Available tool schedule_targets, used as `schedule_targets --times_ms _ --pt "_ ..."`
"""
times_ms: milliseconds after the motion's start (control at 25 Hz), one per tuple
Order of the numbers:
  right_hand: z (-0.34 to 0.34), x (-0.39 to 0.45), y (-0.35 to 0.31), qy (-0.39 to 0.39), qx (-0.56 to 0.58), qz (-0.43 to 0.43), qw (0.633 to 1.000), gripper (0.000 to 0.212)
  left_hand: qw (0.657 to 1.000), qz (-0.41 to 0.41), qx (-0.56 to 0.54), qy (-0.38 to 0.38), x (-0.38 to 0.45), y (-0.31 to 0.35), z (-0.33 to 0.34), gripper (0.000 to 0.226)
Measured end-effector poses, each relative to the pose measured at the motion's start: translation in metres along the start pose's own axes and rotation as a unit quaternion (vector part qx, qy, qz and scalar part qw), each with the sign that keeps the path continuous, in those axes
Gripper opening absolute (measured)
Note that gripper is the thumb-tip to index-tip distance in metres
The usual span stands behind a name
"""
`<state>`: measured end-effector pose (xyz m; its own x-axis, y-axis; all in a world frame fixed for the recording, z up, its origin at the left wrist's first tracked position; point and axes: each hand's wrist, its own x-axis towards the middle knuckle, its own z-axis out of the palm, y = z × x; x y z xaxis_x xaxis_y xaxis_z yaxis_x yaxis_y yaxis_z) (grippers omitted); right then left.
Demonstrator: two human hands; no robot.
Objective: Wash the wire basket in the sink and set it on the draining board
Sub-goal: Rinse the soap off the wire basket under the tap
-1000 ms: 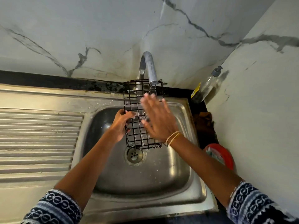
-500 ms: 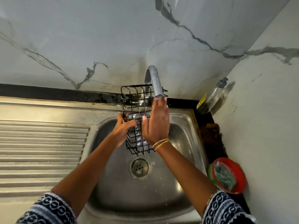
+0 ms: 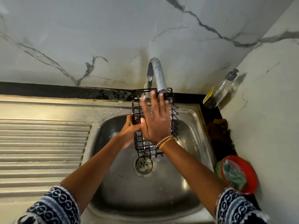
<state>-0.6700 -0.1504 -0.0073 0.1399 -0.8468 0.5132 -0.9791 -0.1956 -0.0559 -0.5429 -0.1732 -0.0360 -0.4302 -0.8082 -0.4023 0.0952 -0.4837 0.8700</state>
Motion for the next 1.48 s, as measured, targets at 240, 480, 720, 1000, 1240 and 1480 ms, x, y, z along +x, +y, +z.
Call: schedule_targets --times_ms 240,480,720,1000,1240,1480 --pt "-0.007 0.009 0.045 0.083 0.017 0.198 0.977 0.072 1.0 -0.002 -0.001 0.012 0.0 -0.002 -0.009 0.068" --pt "0.003 -0.008 0.015 0.002 -0.021 -0.033 0.999 0.067 0.997 -0.042 -0.057 0.008 0.002 -0.01 0.0 0.063" --pt "0.005 -0.02 0.007 0.023 0.043 0.144 0.988 0.067 0.998 -0.004 -0.057 0.011 0.007 0.004 0.004 0.066" --pt "0.006 -0.037 0.022 0.036 0.06 0.315 0.947 0.069 0.995 -0.011 -0.088 0.039 0.004 0.0 0.005 0.046" --pt "0.014 -0.062 0.013 -0.028 0.027 0.081 0.996 0.065 0.993 -0.021 -0.112 0.037 0.001 -0.001 0.006 0.061" --pt "0.016 -0.08 -0.003 -0.078 0.03 0.0 0.996 0.067 0.99 -0.021 -0.127 0.059 -0.004 0.001 -0.002 0.053"
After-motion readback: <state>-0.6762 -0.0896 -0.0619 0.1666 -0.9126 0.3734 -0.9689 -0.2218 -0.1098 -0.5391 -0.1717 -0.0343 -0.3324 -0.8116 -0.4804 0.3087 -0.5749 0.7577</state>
